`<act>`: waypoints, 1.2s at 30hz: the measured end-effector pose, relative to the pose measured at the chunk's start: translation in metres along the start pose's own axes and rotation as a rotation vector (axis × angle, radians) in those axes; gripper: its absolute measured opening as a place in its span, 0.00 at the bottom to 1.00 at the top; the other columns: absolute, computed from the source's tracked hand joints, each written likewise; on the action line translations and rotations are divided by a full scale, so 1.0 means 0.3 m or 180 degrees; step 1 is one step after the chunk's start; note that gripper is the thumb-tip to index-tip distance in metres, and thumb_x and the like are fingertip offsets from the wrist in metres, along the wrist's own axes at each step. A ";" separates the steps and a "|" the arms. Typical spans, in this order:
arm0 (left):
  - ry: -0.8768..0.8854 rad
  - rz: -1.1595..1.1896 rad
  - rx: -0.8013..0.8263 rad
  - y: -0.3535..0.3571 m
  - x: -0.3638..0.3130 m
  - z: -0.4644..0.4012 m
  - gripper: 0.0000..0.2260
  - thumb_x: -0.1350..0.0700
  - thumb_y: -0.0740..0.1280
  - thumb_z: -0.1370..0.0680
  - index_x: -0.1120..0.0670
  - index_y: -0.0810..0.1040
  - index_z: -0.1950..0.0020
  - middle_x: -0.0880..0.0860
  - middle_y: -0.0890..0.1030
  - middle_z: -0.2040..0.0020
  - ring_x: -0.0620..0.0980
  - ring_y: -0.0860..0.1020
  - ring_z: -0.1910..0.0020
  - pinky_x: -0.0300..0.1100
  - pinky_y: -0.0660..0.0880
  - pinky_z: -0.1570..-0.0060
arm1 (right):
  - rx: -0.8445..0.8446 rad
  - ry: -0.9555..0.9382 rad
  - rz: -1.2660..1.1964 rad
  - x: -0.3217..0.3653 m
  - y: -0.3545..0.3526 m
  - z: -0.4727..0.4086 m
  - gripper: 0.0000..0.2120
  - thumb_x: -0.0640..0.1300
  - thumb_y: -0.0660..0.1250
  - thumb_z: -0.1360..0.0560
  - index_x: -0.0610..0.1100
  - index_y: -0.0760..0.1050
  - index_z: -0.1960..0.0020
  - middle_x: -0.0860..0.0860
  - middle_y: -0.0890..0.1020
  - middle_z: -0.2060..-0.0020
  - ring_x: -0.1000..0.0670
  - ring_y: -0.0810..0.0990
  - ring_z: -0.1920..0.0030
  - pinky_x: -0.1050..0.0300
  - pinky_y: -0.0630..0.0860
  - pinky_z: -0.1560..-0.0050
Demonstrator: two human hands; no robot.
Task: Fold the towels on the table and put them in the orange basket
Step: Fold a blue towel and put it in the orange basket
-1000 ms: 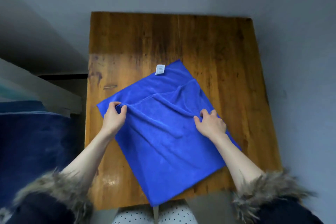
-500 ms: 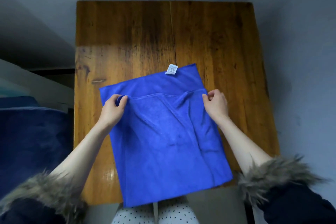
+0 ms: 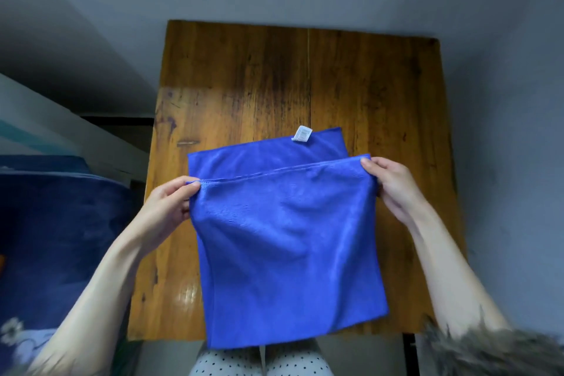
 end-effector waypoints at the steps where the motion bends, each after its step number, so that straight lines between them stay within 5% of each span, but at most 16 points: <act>1: 0.0048 0.0170 0.0014 -0.007 -0.028 0.010 0.11 0.51 0.72 0.30 0.57 0.79 0.54 0.53 0.80 0.62 0.46 0.77 0.67 0.34 0.73 0.68 | 0.0040 -0.0067 -0.0085 0.039 0.003 -0.004 0.07 0.40 0.63 0.23 0.42 0.78 0.57 0.52 0.83 0.65 0.58 0.79 0.64 0.67 0.73 0.64; 3: 0.0204 0.0130 -0.0143 -0.038 -0.083 0.011 0.06 0.53 0.69 0.27 0.55 0.80 0.57 0.52 0.80 0.62 0.46 0.76 0.68 0.33 0.73 0.69 | 0.0019 -0.0178 -0.0144 0.104 0.010 -0.029 0.07 0.40 0.63 0.23 0.43 0.78 0.58 0.53 0.82 0.67 0.58 0.78 0.65 0.68 0.73 0.65; 10: 0.0435 -0.2282 -0.1165 -0.142 -0.139 -0.169 0.07 0.55 0.64 0.22 0.54 0.80 0.55 0.53 0.82 0.58 0.53 0.79 0.60 0.47 0.76 0.58 | -0.0531 -0.0325 0.0927 0.106 0.049 -0.282 0.03 0.40 0.64 0.23 0.42 0.76 0.51 0.47 0.79 0.56 0.50 0.76 0.56 0.59 0.72 0.62; 14: 0.0508 -0.2695 -0.1610 -0.177 -0.120 -0.245 0.07 0.57 0.64 0.22 0.57 0.80 0.50 0.51 0.79 0.54 0.49 0.75 0.53 0.40 0.68 0.55 | -0.0928 -0.0440 0.1422 0.080 0.044 -0.376 0.06 0.39 0.65 0.24 0.42 0.77 0.48 0.48 0.77 0.54 0.50 0.74 0.52 0.57 0.71 0.55; 19: 0.0934 -0.3089 -0.1475 -0.179 -0.097 -0.291 0.03 0.60 0.69 0.25 0.58 0.81 0.53 0.57 0.75 0.48 0.55 0.72 0.45 0.42 0.66 0.46 | -0.0976 -0.0540 0.1842 0.062 0.058 -0.395 0.10 0.41 0.65 0.24 0.38 0.77 0.45 0.49 0.76 0.52 0.51 0.73 0.50 0.60 0.67 0.51; 26: 0.1204 -0.3203 -0.1289 -0.142 -0.107 -0.304 0.02 0.63 0.70 0.27 0.60 0.78 0.57 0.57 0.76 0.53 0.55 0.69 0.45 0.37 0.62 0.48 | -0.0770 -0.0416 0.1693 0.057 0.095 -0.414 0.10 0.40 0.67 0.25 0.37 0.77 0.46 0.47 0.78 0.52 0.50 0.75 0.50 0.59 0.70 0.50; 33: 0.0613 -0.2728 -0.1174 -0.151 -0.094 -0.295 0.04 0.61 0.72 0.28 0.55 0.78 0.61 0.51 0.77 0.61 0.48 0.74 0.60 0.33 0.67 0.65 | -0.0692 -0.0398 0.1346 0.086 0.096 -0.372 0.06 0.41 0.66 0.24 0.39 0.79 0.51 0.48 0.79 0.56 0.54 0.76 0.57 0.65 0.70 0.60; 36: 0.0279 -0.2181 -0.1335 -0.212 -0.112 -0.246 0.04 0.60 0.74 0.30 0.55 0.80 0.61 0.51 0.79 0.64 0.46 0.75 0.62 0.37 0.69 0.63 | -0.0665 -0.0345 0.0926 0.120 0.064 -0.309 0.04 0.41 0.66 0.24 0.43 0.79 0.56 0.47 0.81 0.56 0.50 0.78 0.53 0.59 0.74 0.53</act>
Point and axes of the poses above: each hand's wrist, its own z-axis away from the middle knuckle, its own y-axis out of the palm, x = y × z, the point moved 10 cm from there along -z, towards the middle knuckle
